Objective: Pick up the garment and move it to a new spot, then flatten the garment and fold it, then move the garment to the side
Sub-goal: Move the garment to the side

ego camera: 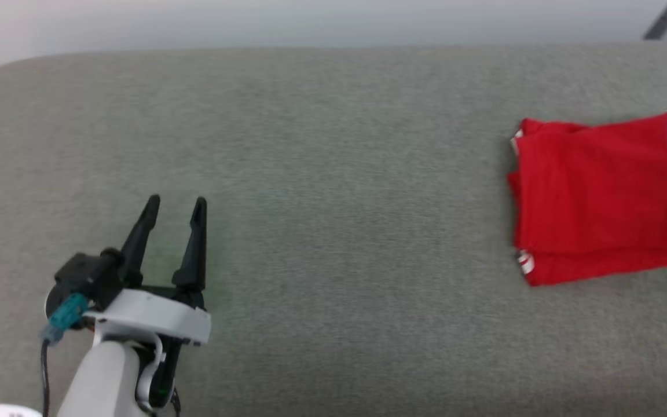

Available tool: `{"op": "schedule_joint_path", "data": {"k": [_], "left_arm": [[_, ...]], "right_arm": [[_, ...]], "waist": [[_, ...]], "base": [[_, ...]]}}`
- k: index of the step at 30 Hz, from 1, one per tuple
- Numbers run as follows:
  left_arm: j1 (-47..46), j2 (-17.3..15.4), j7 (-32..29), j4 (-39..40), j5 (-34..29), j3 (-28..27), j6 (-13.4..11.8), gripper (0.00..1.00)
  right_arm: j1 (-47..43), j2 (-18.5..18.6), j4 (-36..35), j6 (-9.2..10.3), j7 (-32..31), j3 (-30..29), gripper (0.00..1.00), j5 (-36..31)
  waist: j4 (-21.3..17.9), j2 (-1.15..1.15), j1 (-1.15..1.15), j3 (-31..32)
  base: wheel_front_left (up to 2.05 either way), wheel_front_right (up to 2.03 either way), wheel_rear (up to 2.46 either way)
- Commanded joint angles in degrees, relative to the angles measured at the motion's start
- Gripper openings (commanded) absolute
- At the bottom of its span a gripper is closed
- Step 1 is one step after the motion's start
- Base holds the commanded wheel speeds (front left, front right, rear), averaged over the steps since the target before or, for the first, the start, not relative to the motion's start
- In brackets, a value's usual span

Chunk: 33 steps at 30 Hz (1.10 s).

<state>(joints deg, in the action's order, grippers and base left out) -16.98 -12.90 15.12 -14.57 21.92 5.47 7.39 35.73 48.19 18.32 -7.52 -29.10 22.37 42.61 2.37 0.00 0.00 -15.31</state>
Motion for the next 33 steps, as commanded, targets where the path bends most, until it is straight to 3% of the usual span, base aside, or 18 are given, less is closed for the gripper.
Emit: {"op": "schedule_joint_path", "data": {"k": [1, 10, 19, 24, 31, 32, 33], "left_arm": [[-1.07, -0.3, -0.02, -0.12, 0.05, 0.22, 0.11, 1.0], [-5.83, -1.77, -0.01, -0.92, 0.57, 3.51, 0.1, 1.0], [-10.21, -2.72, -0.01, -1.53, 0.86, 6.46, 0.11, 1.0], [-12.47, -2.9, -0.01, -1.91, 1.11, 8.1, 0.11, 1.0], [-14.6, -3.36, -0.01, -2.31, 1.57, 9.58, 0.12, 1.0], [-14.73, -3.45, -0.01, -2.38, 1.62, 9.71, 0.11, 1.0], [-14.78, -3.58, -0.01, -2.49, 1.72, 9.78, 0.11, 1.0]], "right_arm": [[1.28, 0.77, -0.09, 0.07, 0.84, 0.01, 0.0, -0.36], [6.73, 5.92, 3.9, 0.08, 7.95, 3.77, 0.0, -5.42], [13.26, 9.98, 11.97, 0.08, 14.89, 9.87, 0.0, -14.4], [16.56, 9.08, 17.5, 0.08, 18.95, 11.16, 0.0, -19.75], [19.33, 4.34, 25.4, 0.08, 21.84, 10.78, 0.0, -22.09], [19.62, 3.66, 26.22, 0.08, 22.39, 10.7, 0.03, -22.38], [19.99, 3.1, 27.06, 0.08, 22.89, 10.53, 0.14, -22.71]], "waist": [[-3.59, 0.0, 0.0, -2.62], [-7.69, 0.0, 0.0, -5.99], [-8.71, 0.0, 0.0, -9.65], [-8.38, 0.0, 0.0, -11.61], [-7.87, 0.0, 0.0, -13.36], [-7.82, 0.0, 0.0, -13.43], [-7.78, 0.0, 0.0, -13.49]], "base": [[0.0, 0.0, 0.0], [0.0, 0.0, 0.0], [0.0, 0.0, 0.0], [0.0, 0.0, 0.0], [0.0, 0.0, 0.0], [0.0, 0.0, 0.0], [0.0, 0.0, 0.0]]}}
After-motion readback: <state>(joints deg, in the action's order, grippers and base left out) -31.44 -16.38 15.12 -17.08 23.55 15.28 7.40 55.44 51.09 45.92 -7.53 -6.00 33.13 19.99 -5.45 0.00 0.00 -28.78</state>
